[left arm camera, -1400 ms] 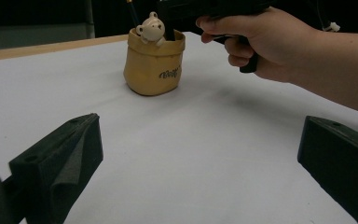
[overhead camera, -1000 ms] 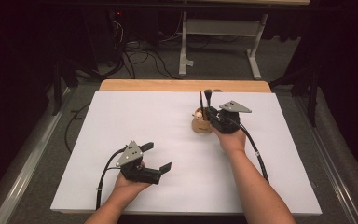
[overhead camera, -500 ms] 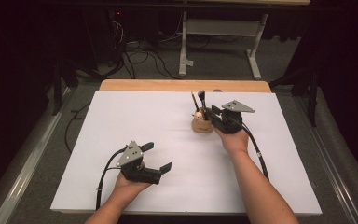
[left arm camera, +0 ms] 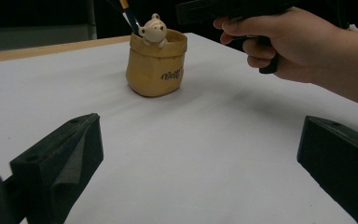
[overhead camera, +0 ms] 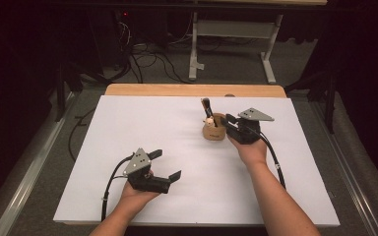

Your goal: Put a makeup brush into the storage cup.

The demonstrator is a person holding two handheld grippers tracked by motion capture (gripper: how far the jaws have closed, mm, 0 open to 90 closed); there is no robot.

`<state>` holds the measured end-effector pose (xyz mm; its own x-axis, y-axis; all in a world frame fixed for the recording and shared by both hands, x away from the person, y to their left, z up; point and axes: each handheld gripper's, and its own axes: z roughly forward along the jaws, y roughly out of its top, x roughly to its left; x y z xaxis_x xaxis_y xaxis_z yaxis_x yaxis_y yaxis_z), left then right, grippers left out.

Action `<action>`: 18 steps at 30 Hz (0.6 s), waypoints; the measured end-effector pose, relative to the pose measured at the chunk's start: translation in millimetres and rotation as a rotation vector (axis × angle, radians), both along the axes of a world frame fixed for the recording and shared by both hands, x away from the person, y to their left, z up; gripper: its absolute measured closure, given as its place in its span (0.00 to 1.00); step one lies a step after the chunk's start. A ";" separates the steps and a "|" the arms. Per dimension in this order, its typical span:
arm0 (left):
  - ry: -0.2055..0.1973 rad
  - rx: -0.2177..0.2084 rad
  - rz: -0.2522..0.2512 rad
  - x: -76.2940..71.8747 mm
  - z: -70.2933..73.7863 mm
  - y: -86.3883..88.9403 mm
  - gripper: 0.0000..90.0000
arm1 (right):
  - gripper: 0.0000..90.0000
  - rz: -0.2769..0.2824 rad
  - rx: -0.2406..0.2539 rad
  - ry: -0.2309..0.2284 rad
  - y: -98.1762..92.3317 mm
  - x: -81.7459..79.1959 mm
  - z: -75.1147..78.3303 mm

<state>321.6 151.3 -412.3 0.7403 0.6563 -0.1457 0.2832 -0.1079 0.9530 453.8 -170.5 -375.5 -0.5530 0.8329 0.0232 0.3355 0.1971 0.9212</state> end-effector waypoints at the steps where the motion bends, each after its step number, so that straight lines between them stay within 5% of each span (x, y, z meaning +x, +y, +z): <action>1: 0.000 0.000 0.000 0.1 0.1 0.1 0.01 | 0.80 0.006 -0.001 -0.003 -0.3 -0.8 -0.4; 18: 0.003 0.005 0.003 0.8 0.0 0.2 0.01 | 0.65 0.050 0.004 0.040 -8.4 -26.5 -10.7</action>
